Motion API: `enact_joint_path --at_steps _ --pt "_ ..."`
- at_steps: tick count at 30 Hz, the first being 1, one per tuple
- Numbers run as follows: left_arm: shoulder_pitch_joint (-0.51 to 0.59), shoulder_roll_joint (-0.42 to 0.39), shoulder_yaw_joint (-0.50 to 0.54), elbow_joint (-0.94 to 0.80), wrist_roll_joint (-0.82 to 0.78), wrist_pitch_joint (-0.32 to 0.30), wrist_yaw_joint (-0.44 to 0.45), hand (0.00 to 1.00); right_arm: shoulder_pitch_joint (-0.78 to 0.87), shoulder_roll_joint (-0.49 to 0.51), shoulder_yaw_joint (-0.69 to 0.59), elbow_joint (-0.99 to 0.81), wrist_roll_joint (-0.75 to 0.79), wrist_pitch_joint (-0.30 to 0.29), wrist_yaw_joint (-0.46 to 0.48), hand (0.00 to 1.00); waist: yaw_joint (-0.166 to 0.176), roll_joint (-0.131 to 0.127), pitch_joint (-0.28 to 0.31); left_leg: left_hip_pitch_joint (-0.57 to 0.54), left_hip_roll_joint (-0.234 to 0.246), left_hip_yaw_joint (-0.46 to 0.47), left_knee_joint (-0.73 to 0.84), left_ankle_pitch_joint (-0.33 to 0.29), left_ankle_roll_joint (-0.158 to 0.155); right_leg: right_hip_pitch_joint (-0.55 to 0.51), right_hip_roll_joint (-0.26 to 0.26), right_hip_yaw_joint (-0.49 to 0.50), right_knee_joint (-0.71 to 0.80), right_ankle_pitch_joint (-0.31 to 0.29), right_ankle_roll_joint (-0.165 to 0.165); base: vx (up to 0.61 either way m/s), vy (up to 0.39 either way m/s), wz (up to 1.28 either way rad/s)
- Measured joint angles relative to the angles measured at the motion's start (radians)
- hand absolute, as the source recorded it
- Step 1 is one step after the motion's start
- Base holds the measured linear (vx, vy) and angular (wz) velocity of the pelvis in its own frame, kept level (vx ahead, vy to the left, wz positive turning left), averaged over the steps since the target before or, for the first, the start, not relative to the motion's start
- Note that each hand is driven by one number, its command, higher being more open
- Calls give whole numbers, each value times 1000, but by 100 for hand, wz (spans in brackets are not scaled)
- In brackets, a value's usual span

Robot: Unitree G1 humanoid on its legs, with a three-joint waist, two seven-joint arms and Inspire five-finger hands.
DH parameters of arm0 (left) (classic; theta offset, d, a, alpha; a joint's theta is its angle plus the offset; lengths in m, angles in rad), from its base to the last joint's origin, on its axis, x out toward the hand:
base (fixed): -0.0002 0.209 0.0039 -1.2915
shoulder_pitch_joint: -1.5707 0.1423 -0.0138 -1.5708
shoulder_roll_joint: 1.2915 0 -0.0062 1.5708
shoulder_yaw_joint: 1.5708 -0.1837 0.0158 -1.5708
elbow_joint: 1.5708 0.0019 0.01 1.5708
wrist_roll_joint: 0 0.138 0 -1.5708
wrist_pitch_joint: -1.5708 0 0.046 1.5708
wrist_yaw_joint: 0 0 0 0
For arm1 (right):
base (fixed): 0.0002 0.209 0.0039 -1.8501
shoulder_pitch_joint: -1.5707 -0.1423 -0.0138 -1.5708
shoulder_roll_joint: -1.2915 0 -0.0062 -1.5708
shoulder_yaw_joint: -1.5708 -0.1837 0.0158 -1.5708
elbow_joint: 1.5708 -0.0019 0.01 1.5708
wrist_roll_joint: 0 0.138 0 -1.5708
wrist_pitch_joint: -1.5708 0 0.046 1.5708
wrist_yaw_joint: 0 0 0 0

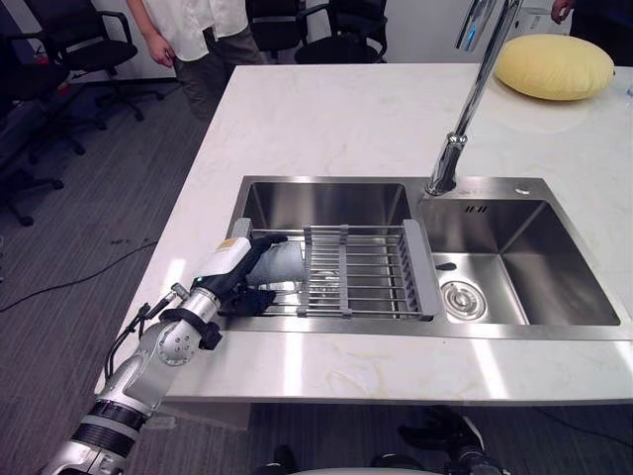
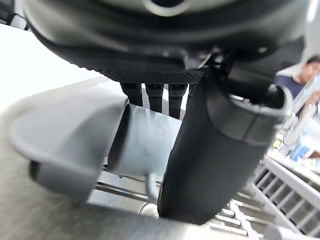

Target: Walk over to the sink, pick up the cup, carry it to the dishwasher, place the cup inside the dishwasher, then close the dishwasher door

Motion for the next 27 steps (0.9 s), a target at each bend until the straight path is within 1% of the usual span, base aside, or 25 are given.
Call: enact_joint_path --at_steps 3,8,12,15,16,17,20,24,27 --pt "-1 7 -6 3 1 -4 0 90 0 -9 24 0 -2 0 1 90 0 0 0 8 -2 0 -11 6 0 3 0 0 -1 0 0 0 0 0" --pt "-5 22 -11 11 24 -9 1 90 0 -11 24 0 -27 0 0 90 -4 1 -2 17 -3 0 -26 13 0 6 1 -1 -3 1 0 0 0 0" --pt "-40 22 -35 43 40 -8 1 90 0 -12 29 0 -29 0 -1 90 -9 2 -2 18 -3 -2 -32 19 1 5 1 -4 -6 1 -1 -6 1 1" --pt "-87 15 -65 79 59 13 1 90 -8 -11 33 0 -29 0 1 90 -22 4 -2 17 -5 -7 -49 31 1 -1 2 -8 -6 3 -1 -15 4 3" --pt "-111 2 -83 103 61 31 -1 90 -10 -11 33 0 -29 0 3 90 -27 6 -2 17 -6 -6 -49 31 1 -2 1 -8 -6 3 -1 0 0 0" --pt "-122 -6 -91 116 62 38 -2 30 -11 -11 33 0 -29 0 3 90 -28 6 -1 17 -6 -6 -49 31 1 -3 1 -8 -5 3 -1 -18 14 -4" --pt "-166 -44 -100 146 83 71 -4 30 -10 -11 33 0 -28 1 4 90 -30 13 3 14 -6 -2 -49 31 1 -8 1 -6 -5 4 0 -7 6 -2" --pt "-203 -54 -102 164 99 92 -13 30 -12 -10 33 0 -28 4 7 90 -32 27 11 8 -6 -2 -49 31 1 -16 1 -6 -6 5 0 0 0 0" --pt "-207 -60 -102 163 92 93 -15 30 -12 -9 32 0 -28 4 6 90 -37 27 11 6 -6 -2 -49 31 1 -16 1 -6 -9 6 1 0 0 0"
